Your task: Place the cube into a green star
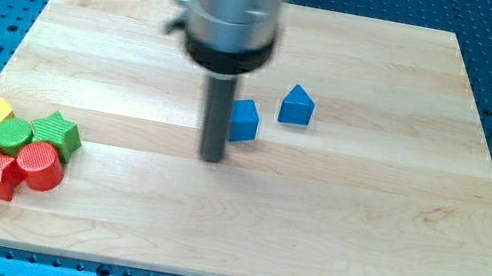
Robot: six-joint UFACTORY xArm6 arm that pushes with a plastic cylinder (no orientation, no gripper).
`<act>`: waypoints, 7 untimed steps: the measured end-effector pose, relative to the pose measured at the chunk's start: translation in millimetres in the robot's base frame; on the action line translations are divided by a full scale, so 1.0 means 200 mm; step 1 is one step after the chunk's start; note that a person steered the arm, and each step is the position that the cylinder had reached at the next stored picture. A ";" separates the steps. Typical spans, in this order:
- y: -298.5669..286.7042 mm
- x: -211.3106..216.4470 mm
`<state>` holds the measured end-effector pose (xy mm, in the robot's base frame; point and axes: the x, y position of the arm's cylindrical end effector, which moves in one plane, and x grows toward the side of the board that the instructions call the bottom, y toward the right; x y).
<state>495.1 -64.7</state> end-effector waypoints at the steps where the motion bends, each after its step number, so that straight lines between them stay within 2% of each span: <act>1: 0.16 0.02; 2: 0.45 0.02; 3: 0.51 -0.13; 4: 0.69 -0.22; 5: 0.28 -0.26; 6: -0.19 -0.19; 7: -0.31 -0.27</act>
<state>440.9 -126.0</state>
